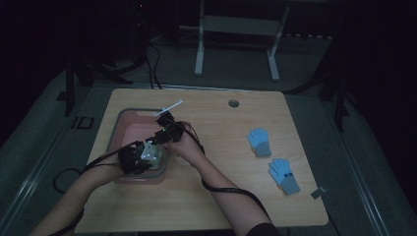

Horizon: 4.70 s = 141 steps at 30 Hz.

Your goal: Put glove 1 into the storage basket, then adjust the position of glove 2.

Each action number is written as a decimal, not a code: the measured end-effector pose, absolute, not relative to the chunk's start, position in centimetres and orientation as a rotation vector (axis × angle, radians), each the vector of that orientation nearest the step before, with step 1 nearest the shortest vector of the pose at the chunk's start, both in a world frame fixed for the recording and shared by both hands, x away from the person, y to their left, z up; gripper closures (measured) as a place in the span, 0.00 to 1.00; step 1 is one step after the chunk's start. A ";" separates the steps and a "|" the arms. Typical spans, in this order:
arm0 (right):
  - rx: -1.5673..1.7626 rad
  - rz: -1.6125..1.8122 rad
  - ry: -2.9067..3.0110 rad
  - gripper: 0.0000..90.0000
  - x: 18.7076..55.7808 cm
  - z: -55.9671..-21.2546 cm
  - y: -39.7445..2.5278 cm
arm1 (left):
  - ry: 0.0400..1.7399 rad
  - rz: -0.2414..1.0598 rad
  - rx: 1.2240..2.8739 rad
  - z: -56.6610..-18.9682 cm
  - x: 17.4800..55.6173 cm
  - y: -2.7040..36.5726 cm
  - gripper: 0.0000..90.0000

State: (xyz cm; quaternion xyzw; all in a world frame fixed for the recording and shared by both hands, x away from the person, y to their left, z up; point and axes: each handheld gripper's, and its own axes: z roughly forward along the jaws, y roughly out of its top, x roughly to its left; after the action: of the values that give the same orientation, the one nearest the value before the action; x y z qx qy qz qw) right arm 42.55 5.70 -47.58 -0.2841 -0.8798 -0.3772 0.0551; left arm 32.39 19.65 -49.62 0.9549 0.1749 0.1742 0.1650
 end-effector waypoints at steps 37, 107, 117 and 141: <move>-0.823 -1.280 -2.735 0.23 38.6 -45.3 -6.7 | 0.720 0.434 2.415 -45.2 29.6 12.9 0.31; -1.586 -1.190 -2.885 0.64 42.7 -50.3 -30.4 | 0.564 0.256 2.471 -55.5 27.2 6.5 0.10; -1.542 -1.072 -2.906 0.58 45.3 -52.5 -29.5 | 0.575 0.231 2.449 -55.9 27.3 6.8 0.10; -1.628 -1.181 -2.833 0.91 40.2 -50.0 -24.5 | 0.567 0.224 2.436 -56.0 27.2 6.9 0.10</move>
State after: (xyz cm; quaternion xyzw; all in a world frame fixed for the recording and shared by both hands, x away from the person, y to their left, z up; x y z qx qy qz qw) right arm 40.21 -24.49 -50.02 -0.4621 -0.8042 -0.3352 -0.1656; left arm 27.20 6.94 -55.96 0.9222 0.2148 0.0847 0.3102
